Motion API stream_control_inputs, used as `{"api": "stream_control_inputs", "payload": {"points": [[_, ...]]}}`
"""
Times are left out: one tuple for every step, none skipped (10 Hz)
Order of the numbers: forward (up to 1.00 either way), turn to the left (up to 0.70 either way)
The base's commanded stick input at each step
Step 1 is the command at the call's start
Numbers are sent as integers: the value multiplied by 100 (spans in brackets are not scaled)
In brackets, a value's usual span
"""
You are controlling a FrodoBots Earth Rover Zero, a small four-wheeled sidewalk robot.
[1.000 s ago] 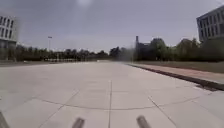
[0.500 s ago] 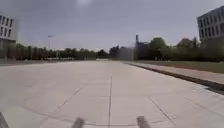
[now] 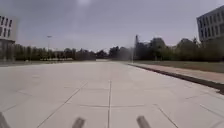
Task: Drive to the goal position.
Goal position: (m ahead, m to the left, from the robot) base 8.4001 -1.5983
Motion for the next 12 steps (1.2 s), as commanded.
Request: {"api": "stream_control_inputs", "payload": {"points": [[70,0],[70,0],[70,0],[70,0],[70,0],[70,0],[70,0],[70,0],[70,0],[70,0],[70,0],[70,0]]}}
